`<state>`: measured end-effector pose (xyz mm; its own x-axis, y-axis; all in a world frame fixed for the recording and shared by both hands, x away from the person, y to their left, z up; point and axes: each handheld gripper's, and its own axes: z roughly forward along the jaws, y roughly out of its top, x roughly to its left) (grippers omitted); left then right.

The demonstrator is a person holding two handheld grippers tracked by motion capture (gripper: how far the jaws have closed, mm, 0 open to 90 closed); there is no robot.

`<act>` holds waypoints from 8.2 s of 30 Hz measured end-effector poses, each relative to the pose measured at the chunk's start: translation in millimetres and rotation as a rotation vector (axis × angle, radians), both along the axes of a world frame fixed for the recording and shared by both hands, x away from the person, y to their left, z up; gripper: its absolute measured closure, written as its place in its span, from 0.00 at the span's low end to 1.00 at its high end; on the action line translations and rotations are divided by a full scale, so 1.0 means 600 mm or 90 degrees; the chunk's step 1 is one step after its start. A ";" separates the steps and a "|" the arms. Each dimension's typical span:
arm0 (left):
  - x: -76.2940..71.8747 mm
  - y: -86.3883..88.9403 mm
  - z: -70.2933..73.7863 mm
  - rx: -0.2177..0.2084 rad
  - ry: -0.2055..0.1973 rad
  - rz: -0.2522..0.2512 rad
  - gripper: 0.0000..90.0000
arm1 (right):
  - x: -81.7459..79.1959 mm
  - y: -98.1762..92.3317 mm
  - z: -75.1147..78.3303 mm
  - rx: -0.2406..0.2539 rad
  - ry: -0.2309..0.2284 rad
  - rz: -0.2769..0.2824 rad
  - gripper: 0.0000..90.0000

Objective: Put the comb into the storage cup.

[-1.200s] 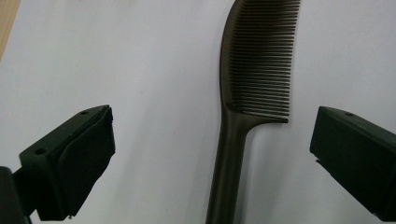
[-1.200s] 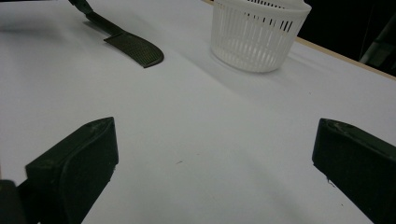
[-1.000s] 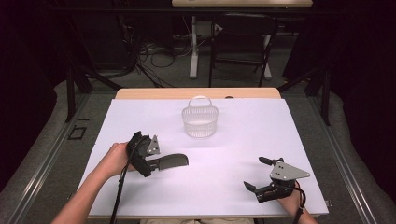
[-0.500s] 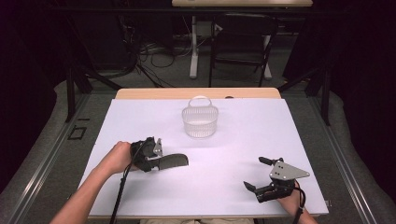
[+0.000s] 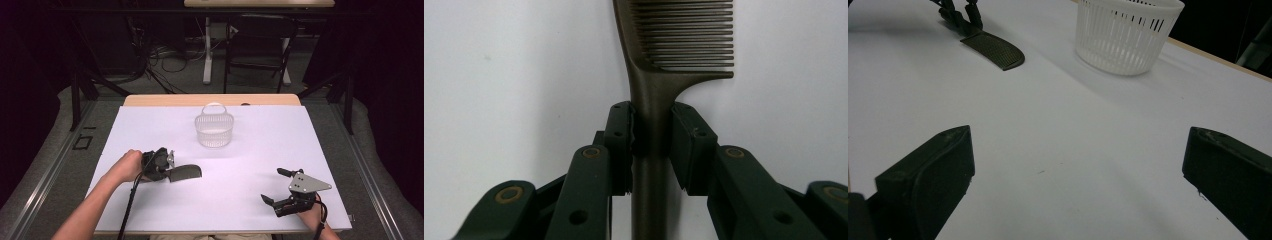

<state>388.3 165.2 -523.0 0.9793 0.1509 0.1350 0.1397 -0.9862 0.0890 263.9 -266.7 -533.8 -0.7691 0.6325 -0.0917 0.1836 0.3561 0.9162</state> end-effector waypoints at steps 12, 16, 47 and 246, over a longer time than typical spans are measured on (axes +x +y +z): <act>0.000 0.006 0.005 -0.013 -0.003 -0.008 0.81 | -0.003 -0.002 0.001 0.001 -0.003 -0.003 0.00; -0.004 0.012 0.012 -0.033 -0.009 -0.004 0.81 | -0.003 -0.002 0.001 0.001 -0.002 -0.004 0.00; -0.029 0.033 0.061 -0.170 -0.016 0.038 0.81 | -0.001 -0.002 0.001 -0.002 -0.002 -0.003 0.00; 0.020 -0.030 0.157 -0.688 -0.304 0.313 0.81 | 0.005 -0.003 -0.002 -0.006 0.010 -0.010 0.01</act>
<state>400.5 147.1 -429.0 0.6777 0.7343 0.0381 0.2008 -0.2347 0.9511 267.1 -268.7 -534.8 -0.7606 0.6435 -0.0855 0.2037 0.3617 0.9098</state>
